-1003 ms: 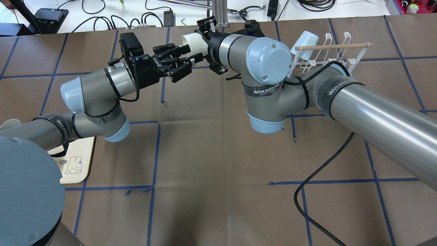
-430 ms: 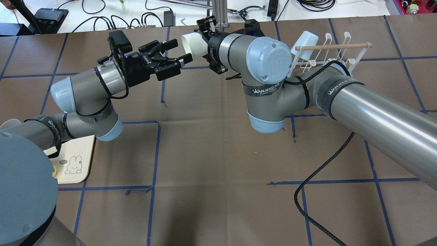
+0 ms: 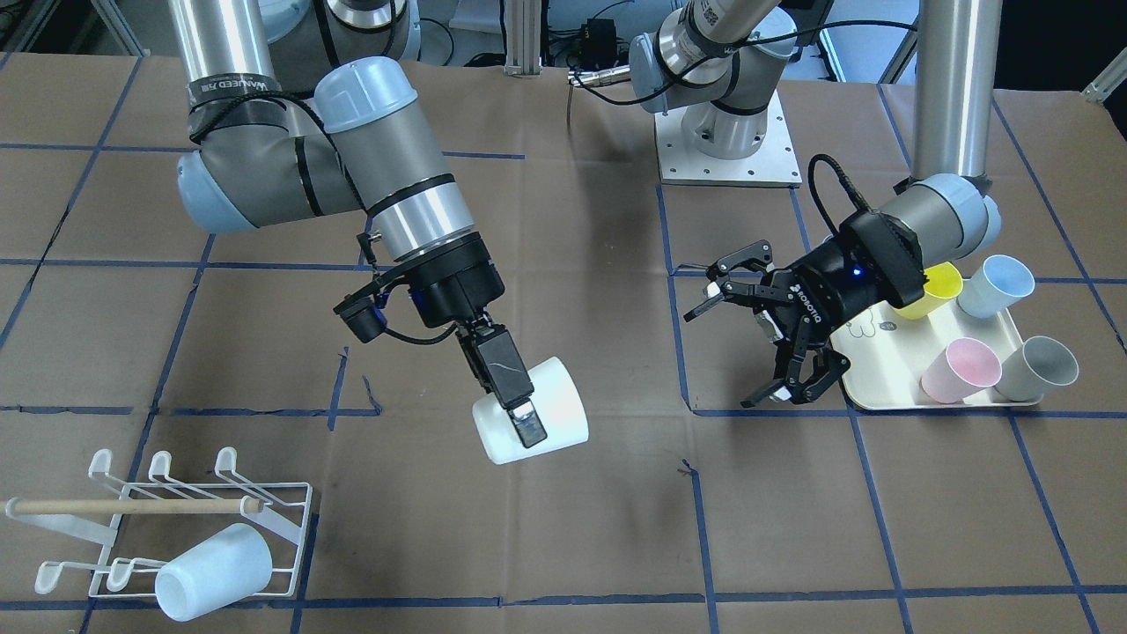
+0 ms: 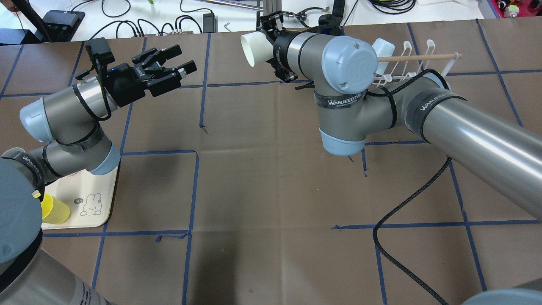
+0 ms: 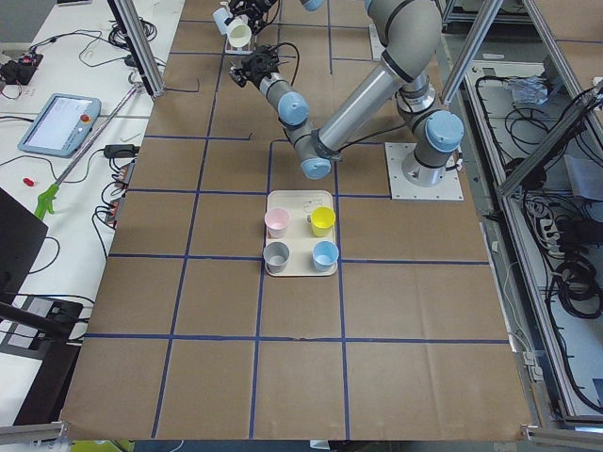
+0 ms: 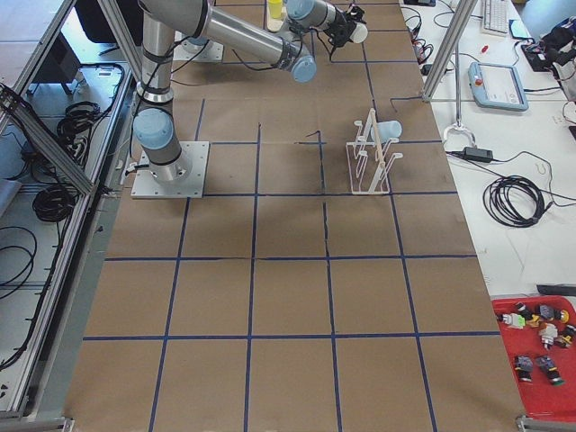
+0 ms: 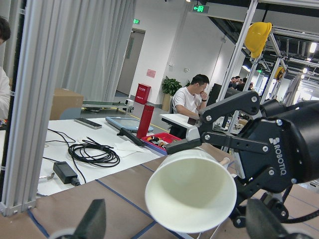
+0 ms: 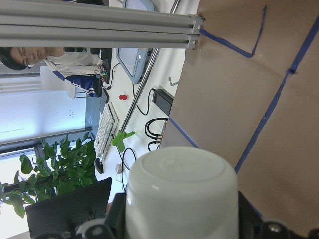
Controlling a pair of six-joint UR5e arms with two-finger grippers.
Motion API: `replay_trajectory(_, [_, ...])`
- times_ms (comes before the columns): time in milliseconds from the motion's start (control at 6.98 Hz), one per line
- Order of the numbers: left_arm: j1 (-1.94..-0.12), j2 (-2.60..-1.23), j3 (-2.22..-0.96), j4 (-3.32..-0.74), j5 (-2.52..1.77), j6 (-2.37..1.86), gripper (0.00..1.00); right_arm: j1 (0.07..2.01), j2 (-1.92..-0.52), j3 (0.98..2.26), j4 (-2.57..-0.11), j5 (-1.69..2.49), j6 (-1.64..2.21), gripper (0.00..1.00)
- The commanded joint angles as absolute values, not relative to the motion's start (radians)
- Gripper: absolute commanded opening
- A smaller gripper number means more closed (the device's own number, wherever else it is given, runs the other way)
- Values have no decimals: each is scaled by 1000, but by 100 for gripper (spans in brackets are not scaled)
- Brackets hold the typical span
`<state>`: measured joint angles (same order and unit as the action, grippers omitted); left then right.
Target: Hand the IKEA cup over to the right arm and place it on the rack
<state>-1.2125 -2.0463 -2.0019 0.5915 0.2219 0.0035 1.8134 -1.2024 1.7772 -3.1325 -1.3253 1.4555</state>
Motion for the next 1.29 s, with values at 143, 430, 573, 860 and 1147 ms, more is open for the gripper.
replay_trajectory(143, [-1198,-2054,-1907,452,387,-2,98,1683,-1222,1782,-3139,-1309,1023,27])
replay_trajectory(430, [-1236,-2060,-1801,288,643,-2,98,1591,-1230,1790,-3135,-1301,663,26])
replay_trajectory(573, [-1287,-2059,-1764,190,785,-2,98,1563,-1230,1787,-3129,-1310,496,22])
replay_trajectory(860, [-1431,-1994,-1573,-281,1140,-2,98,1501,-1239,1789,-3126,-1365,195,23])
replay_trajectory(1147, [-1468,-1954,-1484,-603,1270,-6,98,1422,-1235,1787,-3131,-1385,27,23])
